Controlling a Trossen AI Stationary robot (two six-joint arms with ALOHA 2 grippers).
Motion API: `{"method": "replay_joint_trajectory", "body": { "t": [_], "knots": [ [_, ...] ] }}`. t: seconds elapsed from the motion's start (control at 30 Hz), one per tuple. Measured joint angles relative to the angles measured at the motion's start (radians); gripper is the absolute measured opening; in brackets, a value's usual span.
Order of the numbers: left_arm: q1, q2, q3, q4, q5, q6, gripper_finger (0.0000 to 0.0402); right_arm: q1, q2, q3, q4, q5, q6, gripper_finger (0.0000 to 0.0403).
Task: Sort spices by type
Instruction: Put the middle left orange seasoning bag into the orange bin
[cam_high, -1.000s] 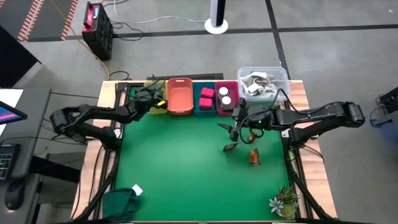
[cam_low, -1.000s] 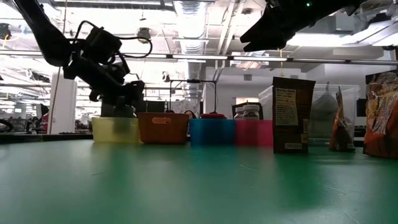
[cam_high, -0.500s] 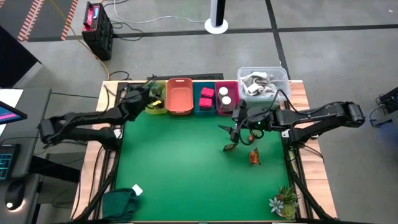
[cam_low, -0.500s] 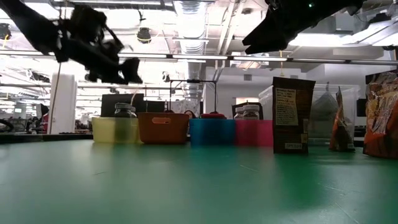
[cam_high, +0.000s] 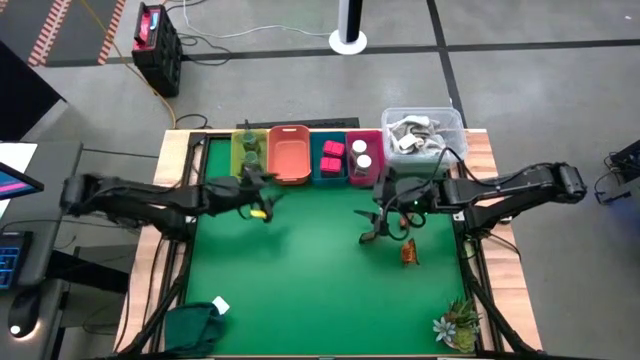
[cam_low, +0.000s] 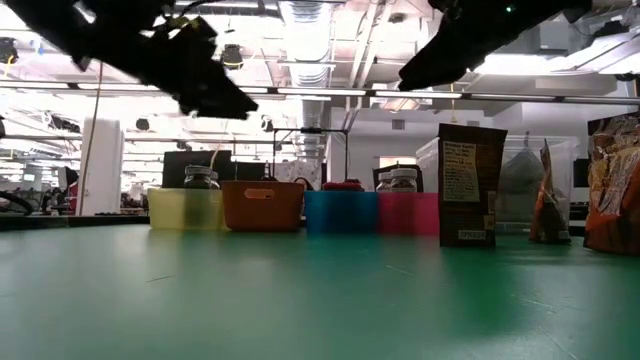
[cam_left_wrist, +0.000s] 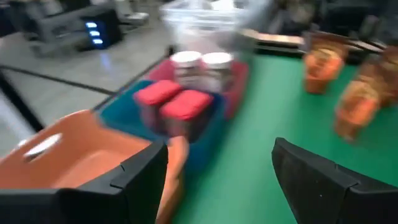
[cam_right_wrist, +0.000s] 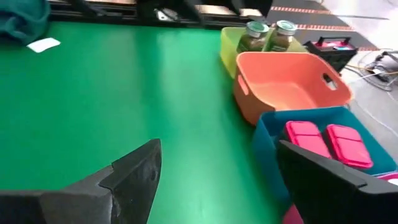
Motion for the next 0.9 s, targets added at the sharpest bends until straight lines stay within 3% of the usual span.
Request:
{"method": "replay_joint_trajectory", "body": {
  "t": [0.17,0.43,0.6,0.9],
  "knots": [
    [-0.127,0.229,0.163,0.01,-0.006,0.027,0.0277,-0.039,-0.016,0.001,-0.038,0.007,0.006,0.034],
    [-0.177,0.54,0.428,0.007,0.181,0.043,0.0277,-0.078,-0.123,0.001,-0.347,0.036,0.145,0.034],
    [-0.165,0.679,0.567,-0.005,0.186,0.041,0.0277,-0.077,-0.167,0.001,-0.463,0.037,0.218,0.0329],
    [-0.179,0.861,0.763,-0.008,0.22,0.021,0.0277,-0.079,-0.164,0.0,-0.518,0.112,0.238,0.031]
  ]
}}
